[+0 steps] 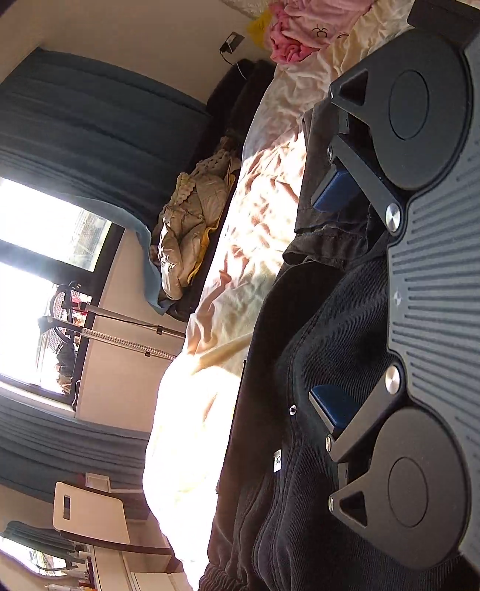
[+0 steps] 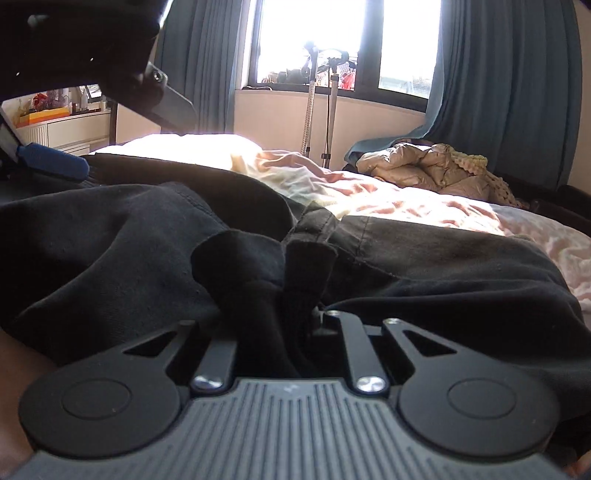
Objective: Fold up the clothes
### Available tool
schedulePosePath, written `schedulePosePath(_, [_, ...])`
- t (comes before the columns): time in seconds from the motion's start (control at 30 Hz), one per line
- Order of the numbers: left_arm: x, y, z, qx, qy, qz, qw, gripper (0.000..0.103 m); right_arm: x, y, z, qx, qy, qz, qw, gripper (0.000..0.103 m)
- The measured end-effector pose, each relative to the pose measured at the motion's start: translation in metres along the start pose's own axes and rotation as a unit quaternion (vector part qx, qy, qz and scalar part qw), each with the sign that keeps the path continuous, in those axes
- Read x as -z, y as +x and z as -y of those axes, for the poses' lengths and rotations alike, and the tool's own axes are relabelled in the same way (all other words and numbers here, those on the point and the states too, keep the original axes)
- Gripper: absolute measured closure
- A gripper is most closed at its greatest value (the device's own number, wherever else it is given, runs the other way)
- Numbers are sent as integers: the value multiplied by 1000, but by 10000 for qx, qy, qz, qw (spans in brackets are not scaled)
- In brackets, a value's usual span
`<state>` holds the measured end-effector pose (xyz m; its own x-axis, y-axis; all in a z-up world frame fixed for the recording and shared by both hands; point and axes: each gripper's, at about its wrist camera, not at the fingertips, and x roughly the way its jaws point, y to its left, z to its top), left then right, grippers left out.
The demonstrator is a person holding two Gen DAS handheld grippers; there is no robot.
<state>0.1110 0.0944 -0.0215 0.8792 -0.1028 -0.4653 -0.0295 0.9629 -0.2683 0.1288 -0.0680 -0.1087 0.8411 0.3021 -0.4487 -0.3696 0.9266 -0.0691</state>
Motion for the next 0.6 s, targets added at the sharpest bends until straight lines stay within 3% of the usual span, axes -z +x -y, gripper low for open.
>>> schedulePosePath(0.07, [2, 3, 5, 181, 52, -20, 9998, 2, -4, -2, 3, -77, 91, -24, 9999, 85])
schedulePosePath(0.17, [4, 6, 2, 470, -170, -84, 9987, 2, -4, -10, 7, -359, 35, -77, 9993, 69])
schedulePosePath(0.23, [6, 9, -2, 651, -381, -138, 9971, 2, -1, -23, 12, -596, -30, -116, 9981, 47])
schedulePosePath(0.27, [7, 10, -1, 723, -424, -150, 9964, 2, 2, -32, 15, -664, -26, -119, 9977, 42])
schedulePosePath(0.37, [12, 8, 5, 970, -329, -120, 9947, 4, 11, -63, 32, -752, 164, -159, 9969, 39])
schedulePosePath(0.47, [20, 6, 22, 1112, 132, -89, 9937, 4, 25, -100, 57, -445, 703, 8, 9965, 36])
schedulePosePath(0.6, [36, 9, 41, 1266, 531, -282, 9901, 10, 37, -126, 100, 306, 1761, 123, 9838, 36])
